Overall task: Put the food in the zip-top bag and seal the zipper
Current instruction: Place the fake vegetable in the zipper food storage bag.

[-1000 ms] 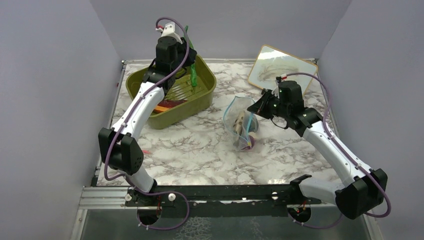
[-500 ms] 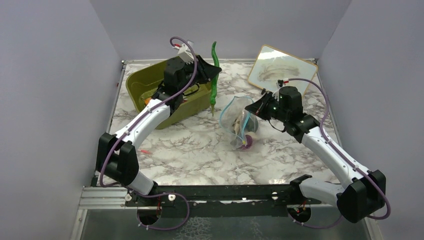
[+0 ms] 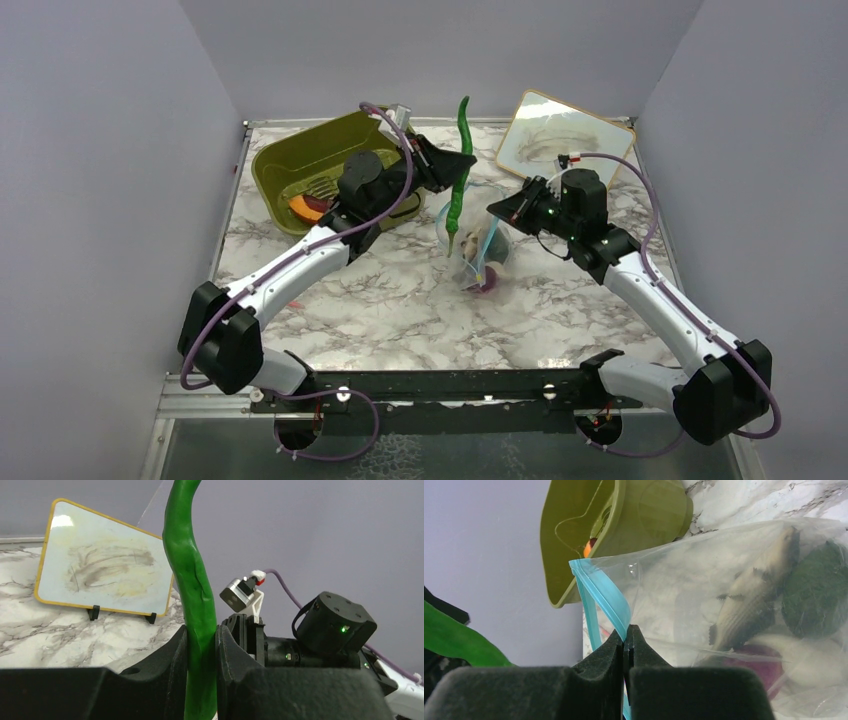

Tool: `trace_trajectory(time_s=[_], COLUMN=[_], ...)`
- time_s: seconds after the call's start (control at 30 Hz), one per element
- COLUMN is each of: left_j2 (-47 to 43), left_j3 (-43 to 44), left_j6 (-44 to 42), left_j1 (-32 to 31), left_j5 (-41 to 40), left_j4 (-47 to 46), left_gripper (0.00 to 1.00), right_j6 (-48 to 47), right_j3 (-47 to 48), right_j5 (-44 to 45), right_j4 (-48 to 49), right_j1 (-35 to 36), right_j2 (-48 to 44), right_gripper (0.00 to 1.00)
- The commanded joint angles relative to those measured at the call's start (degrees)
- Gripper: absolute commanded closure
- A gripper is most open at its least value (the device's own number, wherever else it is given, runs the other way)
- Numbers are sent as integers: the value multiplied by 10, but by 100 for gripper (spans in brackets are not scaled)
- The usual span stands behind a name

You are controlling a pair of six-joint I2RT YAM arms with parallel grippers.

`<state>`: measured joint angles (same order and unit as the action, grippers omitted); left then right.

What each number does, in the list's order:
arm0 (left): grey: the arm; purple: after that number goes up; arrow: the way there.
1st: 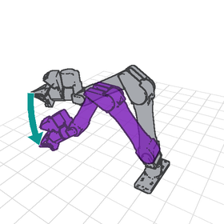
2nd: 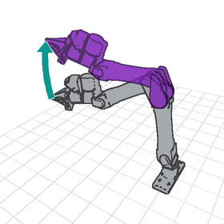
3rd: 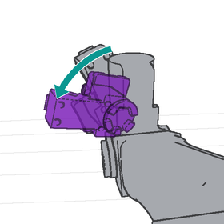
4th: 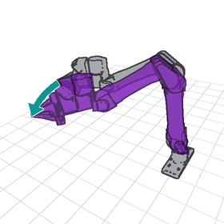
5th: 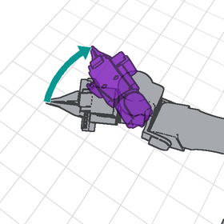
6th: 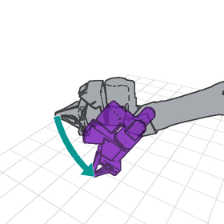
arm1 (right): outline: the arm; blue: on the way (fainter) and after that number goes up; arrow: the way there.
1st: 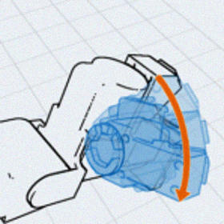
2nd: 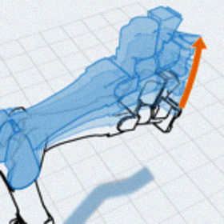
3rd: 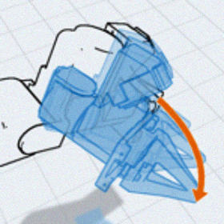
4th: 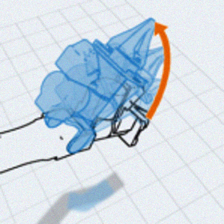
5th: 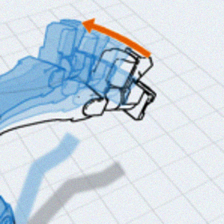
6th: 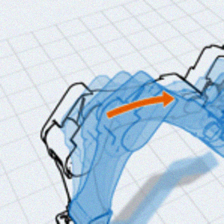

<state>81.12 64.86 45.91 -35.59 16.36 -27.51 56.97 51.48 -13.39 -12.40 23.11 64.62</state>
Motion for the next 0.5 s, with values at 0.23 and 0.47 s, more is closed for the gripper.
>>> trace_trajectory(time_s=[0.23, 0.47], left_j2=[19, 35], left_j3=[-65, -53], left_j6=[-108, -140], left_j1=[-53, -54], left_j5=[-48, -55], left_j4=[-216, -234], left_gripper=[89, 90], right_j6=[15, 20], right_j3=[18, 10], right_j5=[-35, -41], right_j4=[45, 51], right_j1=[-3, -3], right_j2=[-12, -17], right_gripper=[99, 99])
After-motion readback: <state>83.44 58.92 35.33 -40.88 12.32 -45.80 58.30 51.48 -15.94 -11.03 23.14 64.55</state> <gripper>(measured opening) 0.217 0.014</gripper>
